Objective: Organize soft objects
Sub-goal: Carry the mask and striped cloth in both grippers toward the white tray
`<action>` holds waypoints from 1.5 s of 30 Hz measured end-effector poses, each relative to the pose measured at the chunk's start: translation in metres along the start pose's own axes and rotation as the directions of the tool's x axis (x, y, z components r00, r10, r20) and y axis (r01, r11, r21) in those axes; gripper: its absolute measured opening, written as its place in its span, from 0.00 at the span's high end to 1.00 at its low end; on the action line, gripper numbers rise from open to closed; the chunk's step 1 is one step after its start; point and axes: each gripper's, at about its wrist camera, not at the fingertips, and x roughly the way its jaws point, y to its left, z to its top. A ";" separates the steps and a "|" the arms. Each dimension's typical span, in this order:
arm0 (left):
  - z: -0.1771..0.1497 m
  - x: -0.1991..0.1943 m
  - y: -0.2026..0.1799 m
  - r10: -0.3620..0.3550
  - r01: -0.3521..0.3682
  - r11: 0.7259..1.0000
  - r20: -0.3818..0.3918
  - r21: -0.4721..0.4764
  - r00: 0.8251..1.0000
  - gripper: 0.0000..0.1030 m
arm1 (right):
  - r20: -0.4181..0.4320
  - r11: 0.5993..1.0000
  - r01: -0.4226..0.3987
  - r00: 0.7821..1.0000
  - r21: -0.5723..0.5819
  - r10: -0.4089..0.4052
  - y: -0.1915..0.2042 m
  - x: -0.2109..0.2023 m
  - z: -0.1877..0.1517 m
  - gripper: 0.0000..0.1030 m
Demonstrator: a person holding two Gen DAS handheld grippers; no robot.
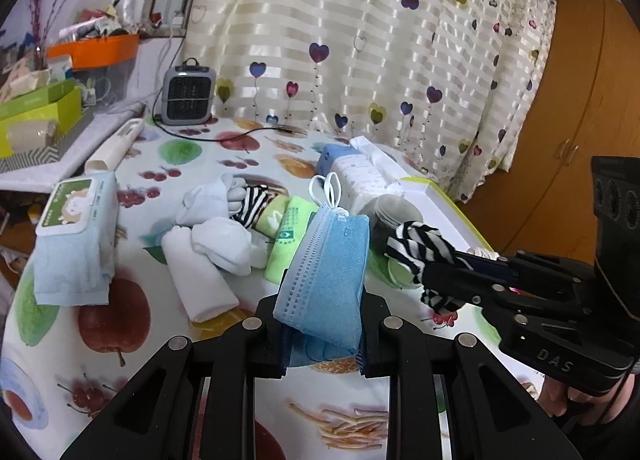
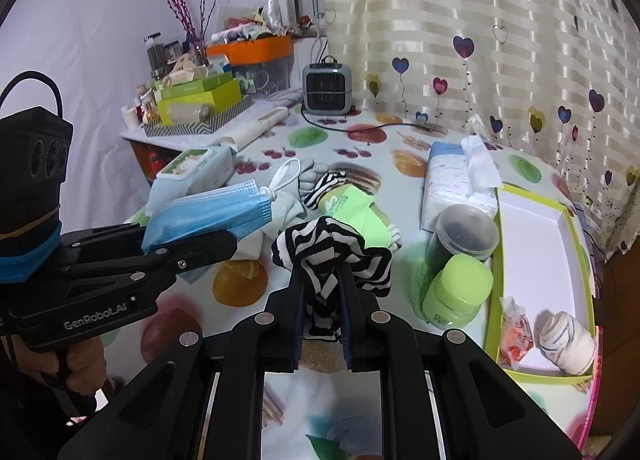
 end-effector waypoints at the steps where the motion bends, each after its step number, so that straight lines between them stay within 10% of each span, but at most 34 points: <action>1: 0.000 0.000 -0.002 0.007 -0.007 1.000 -0.001 0.003 1.000 0.78 | 0.004 1.000 -0.002 1.000 0.001 0.002 0.000 -0.002 -0.001 0.85; 45: 0.025 0.031 -0.077 -0.045 0.045 0.992 -0.001 0.115 0.999 0.78 | 0.106 0.982 0.092 0.988 0.164 -0.110 -0.075 -0.053 -0.016 0.85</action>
